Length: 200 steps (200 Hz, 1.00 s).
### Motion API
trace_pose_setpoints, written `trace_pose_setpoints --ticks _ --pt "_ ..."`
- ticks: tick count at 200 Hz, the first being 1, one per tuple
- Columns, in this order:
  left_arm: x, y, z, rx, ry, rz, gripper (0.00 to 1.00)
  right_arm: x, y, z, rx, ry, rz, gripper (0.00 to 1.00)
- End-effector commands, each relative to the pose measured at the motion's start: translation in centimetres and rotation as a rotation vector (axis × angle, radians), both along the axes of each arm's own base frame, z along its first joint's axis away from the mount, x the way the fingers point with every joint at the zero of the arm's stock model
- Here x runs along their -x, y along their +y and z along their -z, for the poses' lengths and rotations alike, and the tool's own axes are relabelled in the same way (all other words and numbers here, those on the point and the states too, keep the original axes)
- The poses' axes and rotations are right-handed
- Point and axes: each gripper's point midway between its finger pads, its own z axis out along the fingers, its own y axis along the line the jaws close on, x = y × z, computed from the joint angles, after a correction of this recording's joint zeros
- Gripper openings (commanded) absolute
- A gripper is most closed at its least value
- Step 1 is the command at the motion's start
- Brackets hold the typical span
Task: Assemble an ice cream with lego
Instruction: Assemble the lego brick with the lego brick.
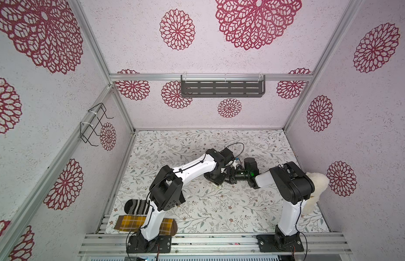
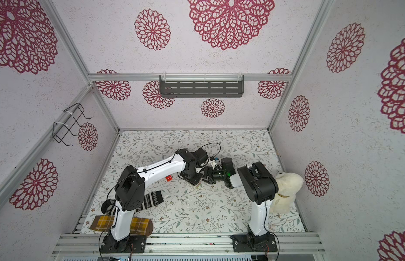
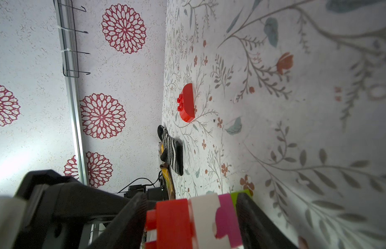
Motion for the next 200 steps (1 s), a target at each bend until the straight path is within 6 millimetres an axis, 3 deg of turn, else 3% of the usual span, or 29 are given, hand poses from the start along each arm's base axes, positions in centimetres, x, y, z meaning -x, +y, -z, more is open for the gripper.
trace_pose_setpoints --ticks 1,42,63,100,137,173,200 --pt "1.0 0.3 1.8 -0.078 0.032 -0.004 0.32 0.0 0.3 -0.1 0.006 -0.021 -0.013 0.65" --pt "1.6 0.9 2.9 -0.099 0.038 -0.017 0.32 0.1 0.2 0.2 0.017 -0.014 -0.005 0.60" --pt "1.4 1.2 3.4 -0.097 0.042 -0.044 0.33 0.1 0.2 0.4 0.023 -0.013 0.001 0.47" --pt "1.6 0.5 4.8 -0.044 0.084 -0.081 0.35 0.1 0.1 1.1 0.036 0.000 0.013 0.34" --pt "0.8 0.6 4.0 -0.027 0.059 -0.101 0.47 0.1 0.0 1.7 0.044 0.017 0.016 0.30" --pt "-1.2 0.3 2.1 0.002 0.015 -0.121 0.70 0.1 0.0 2.1 0.055 0.030 0.016 0.30" --pt "-1.8 -0.2 1.3 0.026 0.002 -0.123 0.75 0.1 -0.2 2.5 0.061 0.039 0.018 0.30"
